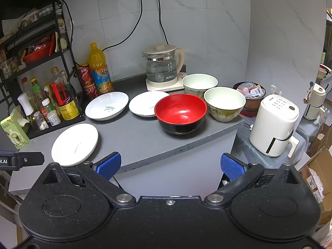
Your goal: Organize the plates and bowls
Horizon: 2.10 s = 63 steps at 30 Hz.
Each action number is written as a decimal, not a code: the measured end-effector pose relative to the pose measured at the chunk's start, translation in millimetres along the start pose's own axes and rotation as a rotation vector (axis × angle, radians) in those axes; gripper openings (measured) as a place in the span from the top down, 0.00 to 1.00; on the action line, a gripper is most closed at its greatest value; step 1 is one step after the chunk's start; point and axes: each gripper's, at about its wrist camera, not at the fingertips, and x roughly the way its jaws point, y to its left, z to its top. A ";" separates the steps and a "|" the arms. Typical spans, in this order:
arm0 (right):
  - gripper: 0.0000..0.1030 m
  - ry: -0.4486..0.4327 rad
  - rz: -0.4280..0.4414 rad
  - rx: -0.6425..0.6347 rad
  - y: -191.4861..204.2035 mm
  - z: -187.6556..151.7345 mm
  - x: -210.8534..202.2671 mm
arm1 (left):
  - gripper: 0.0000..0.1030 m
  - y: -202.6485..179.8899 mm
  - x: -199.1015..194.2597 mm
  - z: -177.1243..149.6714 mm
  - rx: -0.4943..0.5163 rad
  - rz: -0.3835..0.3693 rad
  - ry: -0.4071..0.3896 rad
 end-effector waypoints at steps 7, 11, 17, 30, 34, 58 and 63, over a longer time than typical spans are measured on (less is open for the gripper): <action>0.00 0.015 -0.023 0.010 -4.8 2.6 6.5 | 0.01 -9.2 5.9 7.8 0.014 -0.022 0.003; 0.00 0.020 -0.033 0.024 -11.6 5.6 10.8 | 0.01 -16.5 16.5 11.8 0.022 -0.036 0.020; 0.00 0.035 -0.065 0.049 -23.3 10.9 22.0 | 0.01 -29.3 35.0 21.7 0.039 -0.059 0.041; 0.00 0.051 -0.113 0.141 -51.4 38.6 65.7 | 0.01 -65.2 101.2 77.3 0.166 -0.161 0.036; 0.00 0.041 -0.144 0.171 -59.9 52.4 80.4 | 0.01 -76.7 125.4 103.7 0.178 -0.218 0.031; 0.02 0.015 -0.310 0.429 -96.2 92.7 162.3 | 0.03 -130.4 248.3 206.8 0.338 -0.436 0.154; 0.08 0.034 -0.323 0.478 -111.2 94.8 177.4 | 0.06 -143.3 265.5 212.4 0.349 -0.436 0.172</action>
